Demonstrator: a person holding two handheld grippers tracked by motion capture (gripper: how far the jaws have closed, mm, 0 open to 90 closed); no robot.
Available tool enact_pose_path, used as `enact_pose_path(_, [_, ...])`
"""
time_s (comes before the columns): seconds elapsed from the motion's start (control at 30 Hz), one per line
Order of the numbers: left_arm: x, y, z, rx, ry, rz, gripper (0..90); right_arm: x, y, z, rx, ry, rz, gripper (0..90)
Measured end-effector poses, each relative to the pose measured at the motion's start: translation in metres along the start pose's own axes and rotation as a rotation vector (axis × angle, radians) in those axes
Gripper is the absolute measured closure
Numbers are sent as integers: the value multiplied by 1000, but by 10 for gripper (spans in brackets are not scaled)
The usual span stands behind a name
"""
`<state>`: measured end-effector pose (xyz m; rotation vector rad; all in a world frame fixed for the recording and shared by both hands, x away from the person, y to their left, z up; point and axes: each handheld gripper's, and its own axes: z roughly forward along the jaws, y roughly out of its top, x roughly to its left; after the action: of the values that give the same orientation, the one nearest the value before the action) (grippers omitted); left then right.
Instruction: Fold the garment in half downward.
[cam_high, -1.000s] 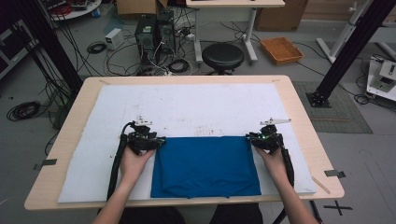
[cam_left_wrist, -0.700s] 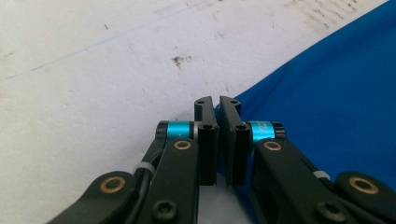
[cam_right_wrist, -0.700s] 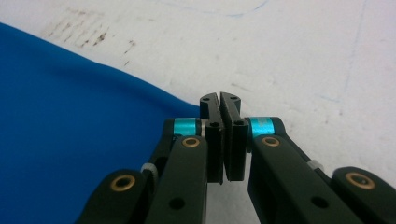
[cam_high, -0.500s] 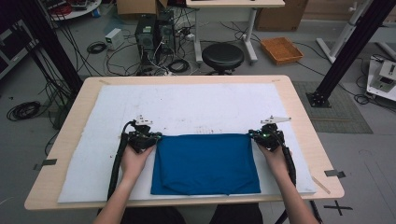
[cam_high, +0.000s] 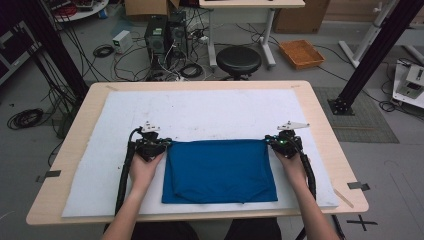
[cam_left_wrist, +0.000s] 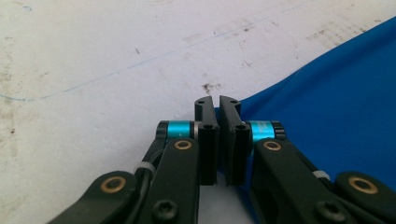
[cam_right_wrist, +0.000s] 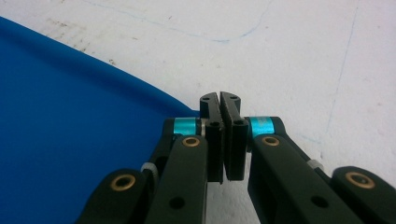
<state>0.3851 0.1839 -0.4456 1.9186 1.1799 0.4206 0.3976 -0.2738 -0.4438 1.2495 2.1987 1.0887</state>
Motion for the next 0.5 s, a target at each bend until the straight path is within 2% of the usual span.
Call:
enact_pose_path(0.2, [0, 1, -3, -11, 2, -1, 857, -1, 1, 2, -5, 12, 4, 882])
enact_pose_path(0.23, [-1, 1, -5, -23, 12, -1, 799, -2, 1, 0, -10, 5, 17, 768])
enact_pose_path(0.3, [-1, 3, -12, -45, 19, 12, 682, -4, 2, -5, -24, 20, 31, 742])
enact_pose_path(0.37, [-3, 5, -23, -83, 21, 37, 568, -5, 2, -12, -46, 43, 48, 657])
enact_pose_path(0.4, [-4, 5, -27, -91, 23, 49, 531, -5, 2, -18, -58, 60, 68, 629])
enact_pose_path(0.5, [-8, 7, -44, -128, 37, 99, 423, -4, 3, -33, -91, 60, 67, 553])
